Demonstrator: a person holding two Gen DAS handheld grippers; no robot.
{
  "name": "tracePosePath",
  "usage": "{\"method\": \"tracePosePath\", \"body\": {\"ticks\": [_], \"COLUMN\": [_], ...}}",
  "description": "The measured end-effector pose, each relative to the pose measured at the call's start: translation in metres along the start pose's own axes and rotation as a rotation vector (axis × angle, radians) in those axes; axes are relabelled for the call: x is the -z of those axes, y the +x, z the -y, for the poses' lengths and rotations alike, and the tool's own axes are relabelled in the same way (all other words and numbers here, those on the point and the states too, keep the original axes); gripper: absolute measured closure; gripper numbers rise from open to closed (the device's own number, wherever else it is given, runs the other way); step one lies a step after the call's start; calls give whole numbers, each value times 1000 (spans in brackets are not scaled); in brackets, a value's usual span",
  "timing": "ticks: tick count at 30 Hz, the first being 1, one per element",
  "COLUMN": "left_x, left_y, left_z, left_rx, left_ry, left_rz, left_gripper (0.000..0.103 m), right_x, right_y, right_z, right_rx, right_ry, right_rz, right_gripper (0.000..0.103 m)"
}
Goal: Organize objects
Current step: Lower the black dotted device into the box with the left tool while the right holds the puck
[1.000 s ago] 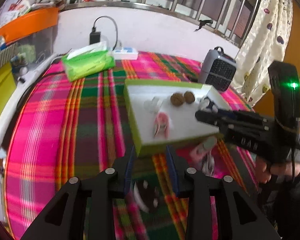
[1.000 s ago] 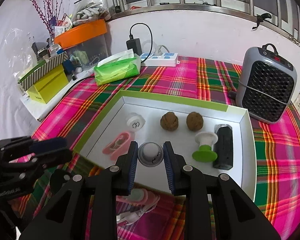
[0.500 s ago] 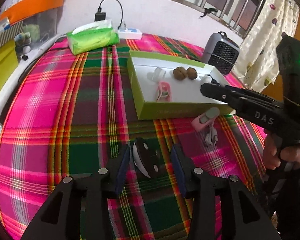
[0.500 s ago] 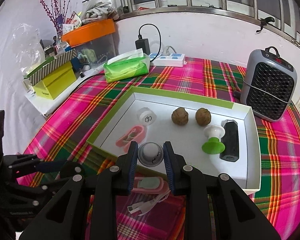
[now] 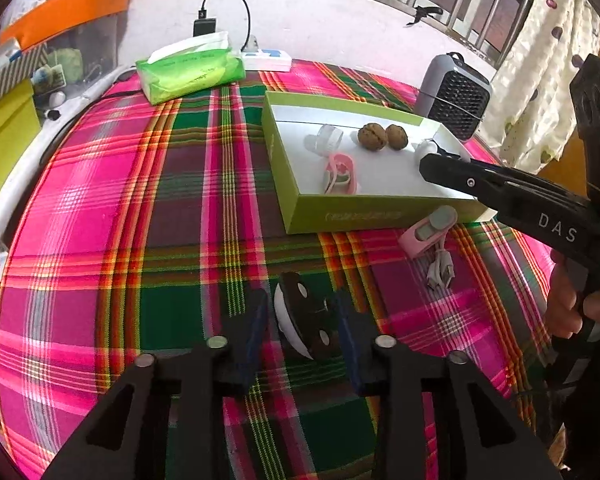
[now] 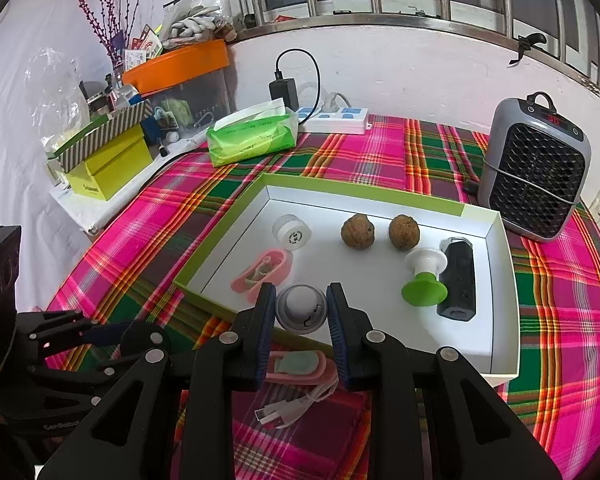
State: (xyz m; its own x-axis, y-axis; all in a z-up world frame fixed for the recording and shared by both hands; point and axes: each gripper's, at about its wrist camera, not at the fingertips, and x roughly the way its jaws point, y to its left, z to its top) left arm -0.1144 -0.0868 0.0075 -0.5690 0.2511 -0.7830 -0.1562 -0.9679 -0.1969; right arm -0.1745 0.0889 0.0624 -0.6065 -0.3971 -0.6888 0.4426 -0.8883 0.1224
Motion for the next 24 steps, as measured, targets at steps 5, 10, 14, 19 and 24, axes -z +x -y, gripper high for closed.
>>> {"method": "tracePosePath", "body": {"ticks": [5,10,14,19,24], "left_x": [0,-2,-8,-24,-43], "left_y": [-1,-5,-14,-24,-25], "left_z": [0,-1,0,5,12], "left_rx": [-1,-5,3,20,33], "left_ry": [1,4,12,35,62], "left_rz": [4,14,37,72,104], "left_gripper": [77,77,77,77,77], "right_x": [0,-2,-2,-5,-9], "right_y": [0,0,-1,-4,-6], "right_z": [0,1,3,8,14], "right_rx": [0,1,6,18,30], "right_ry": [1,3,6,10,16], "right_rz": [-2,0,3,9,18], "right_gripper": [76,76,76,76,76]}}
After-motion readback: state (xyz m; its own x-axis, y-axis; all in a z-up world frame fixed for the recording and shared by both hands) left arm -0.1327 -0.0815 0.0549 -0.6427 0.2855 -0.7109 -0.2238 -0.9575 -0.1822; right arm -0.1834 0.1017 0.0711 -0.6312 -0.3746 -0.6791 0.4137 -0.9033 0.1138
